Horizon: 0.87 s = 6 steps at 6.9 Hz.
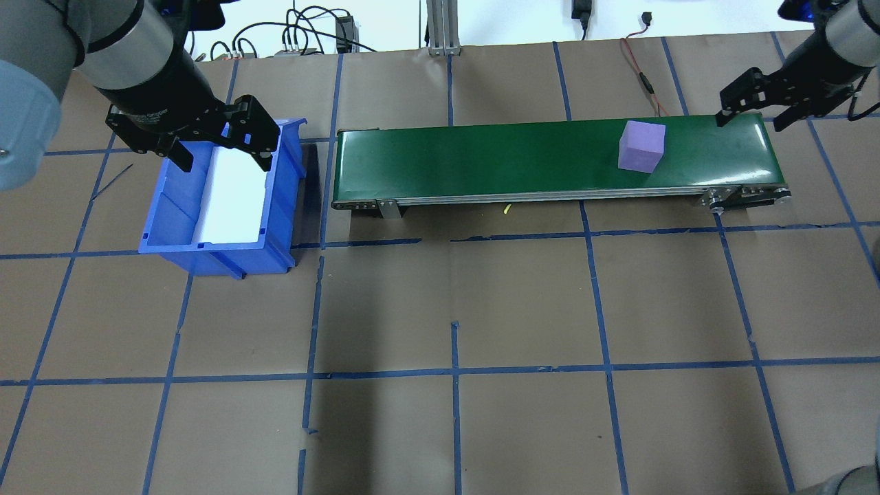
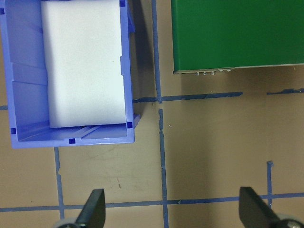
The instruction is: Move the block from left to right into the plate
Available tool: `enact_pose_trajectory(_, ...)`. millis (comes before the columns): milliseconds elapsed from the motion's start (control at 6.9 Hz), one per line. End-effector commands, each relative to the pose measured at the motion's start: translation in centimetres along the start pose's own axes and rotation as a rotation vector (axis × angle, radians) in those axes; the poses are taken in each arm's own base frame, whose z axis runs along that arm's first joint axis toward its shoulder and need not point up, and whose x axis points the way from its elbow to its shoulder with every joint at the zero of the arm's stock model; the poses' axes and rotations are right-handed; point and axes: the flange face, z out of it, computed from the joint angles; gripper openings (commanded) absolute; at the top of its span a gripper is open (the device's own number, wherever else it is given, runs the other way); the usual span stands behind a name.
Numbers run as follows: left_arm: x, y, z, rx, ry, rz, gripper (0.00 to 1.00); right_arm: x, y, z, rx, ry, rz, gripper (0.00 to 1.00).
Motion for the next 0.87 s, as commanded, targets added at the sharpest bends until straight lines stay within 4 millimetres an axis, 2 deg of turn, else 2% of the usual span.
enact_pose_trajectory(0,0.0,0.0,-0.1,0.002,-0.001,0.001,1.00,-0.6,-1.5,3.5,0.011,-0.042,0.169,0.98)
enact_pose_trajectory(145,-0.1,-0.1,-0.3,0.005,-0.002,0.001,1.00,-0.3,-1.7,5.0,-0.010,-0.059,0.241,0.98)
enact_pose_trajectory(725,0.0,-0.1,-0.5,0.011,0.000,0.001,1.00,0.4,-3.1,9.4,-0.020,-0.127,0.201,0.99)
